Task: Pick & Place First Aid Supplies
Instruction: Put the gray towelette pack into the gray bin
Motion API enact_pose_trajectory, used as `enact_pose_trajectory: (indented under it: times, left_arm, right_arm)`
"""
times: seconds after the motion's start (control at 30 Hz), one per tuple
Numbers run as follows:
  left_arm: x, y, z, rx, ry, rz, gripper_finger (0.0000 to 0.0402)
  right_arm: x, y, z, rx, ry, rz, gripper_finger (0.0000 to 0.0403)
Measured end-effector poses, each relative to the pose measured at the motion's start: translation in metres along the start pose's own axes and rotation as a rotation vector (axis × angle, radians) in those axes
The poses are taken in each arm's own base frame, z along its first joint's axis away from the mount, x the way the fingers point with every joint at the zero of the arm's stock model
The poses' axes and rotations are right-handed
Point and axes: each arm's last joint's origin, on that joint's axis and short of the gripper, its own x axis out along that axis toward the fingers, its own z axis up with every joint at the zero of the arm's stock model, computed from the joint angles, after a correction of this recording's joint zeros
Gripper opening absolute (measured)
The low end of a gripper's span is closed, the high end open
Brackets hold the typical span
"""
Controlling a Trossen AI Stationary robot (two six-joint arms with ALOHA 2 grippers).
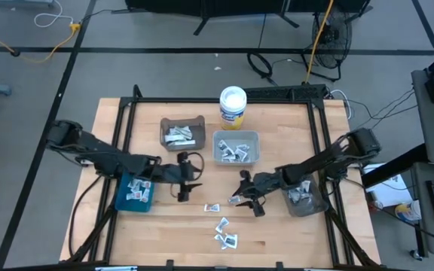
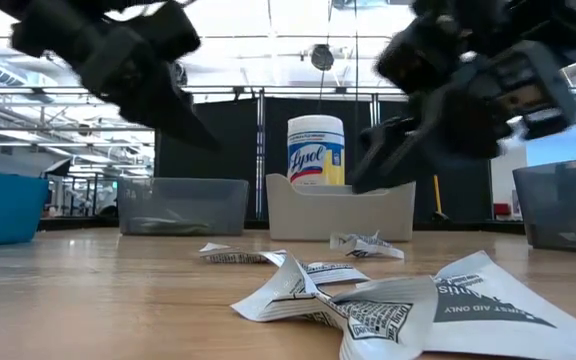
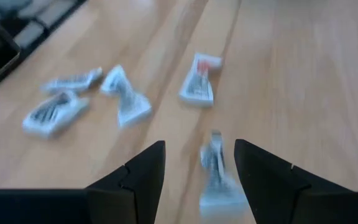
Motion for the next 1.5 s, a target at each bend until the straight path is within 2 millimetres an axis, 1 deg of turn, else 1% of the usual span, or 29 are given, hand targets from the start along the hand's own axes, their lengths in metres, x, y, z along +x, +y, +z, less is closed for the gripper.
enact_pose_trajectory:
  times: [0.03, 0.1, 0.17, 0.27, 0.33, 0.4, 0.47, 0.53, 0.77, 0.93, 1.2, 1.33, 1.4, 1.5]
  left_arm:
    - [-0.004, -0.002, -0.003, -0.001, -0.014, 0.01, 0.0241]
    - [-0.01, -0.005, -0.004, -0.018, -0.063, 0.02, 0.0241]
    - [-0.018, -0.007, -0.009, -0.015, -0.069, 0.037, 0.0241]
    - [-0.02, -0.011, -0.01, -0.021, -0.09, 0.048, 0.0241]
    - [-0.022, -0.014, -0.012, -0.01, -0.092, 0.045, 0.0241]
    - [-0.022, -0.016, -0.008, -0.018, -0.114, 0.037, 0.0241]
    - [-0.023, -0.018, -0.01, -0.012, -0.113, 0.031, 0.0241]
    - [-0.023, -0.02, -0.008, -0.014, -0.128, 0.03, 0.0241]
    - [-0.025, -0.022, -0.005, -0.027, -0.167, 0.038, 0.0241]
    - [-0.025, -0.022, -0.004, -0.029, -0.17, 0.039, 0.0241]
    - [-0.025, -0.022, -0.004, -0.017, -0.172, 0.04, 0.0241]
    - [-0.025, -0.022, -0.005, -0.009, -0.166, 0.041, 0.0241]
    - [-0.025, -0.022, -0.005, -0.008, -0.164, 0.042, 0.0241]
    - [-0.025, -0.022, -0.005, 0.002, -0.163, 0.043, 0.0241]
  right_arm:
    - [0.005, -0.001, 0.002, 0.001, -0.008, 0.01, 0.0187]
    - [0.008, -0.002, -0.001, 0.005, 0.02, 0.011, 0.0187]
    - [0.018, -0.004, 0.002, -0.004, 0.007, 0.009, 0.0187]
    - [0.022, -0.004, -0.002, -0.009, 0.046, 0.009, 0.0187]
    - [0.027, -0.005, -0.001, -0.016, 0.051, 0.006, 0.0187]
    - [0.026, -0.006, -0.006, -0.011, 0.077, 0.003, 0.0187]
    - [0.029, -0.007, -0.008, 0.002, 0.096, -0.007, 0.0187]
    - [0.028, -0.008, -0.013, 0.014, 0.139, -0.033, 0.0187]
    - [0.026, -0.011, -0.018, 0.04, 0.201, -0.094, 0.0184]
    - [0.026, -0.012, -0.019, 0.038, 0.21, -0.118, 0.0152]
    - [0.022, -0.013, -0.014, 0.017, 0.185, -0.118, 0.0063]
    - [0.012, -0.014, 0.0, 0.014, 0.12, -0.121, 0.003]
    - [0.005, -0.014, 0.01, 0.013, 0.072, -0.122, 0.0024]
    - [-0.01, -0.016, 0.027, 0.011, -0.01, -0.128, 0.0026]
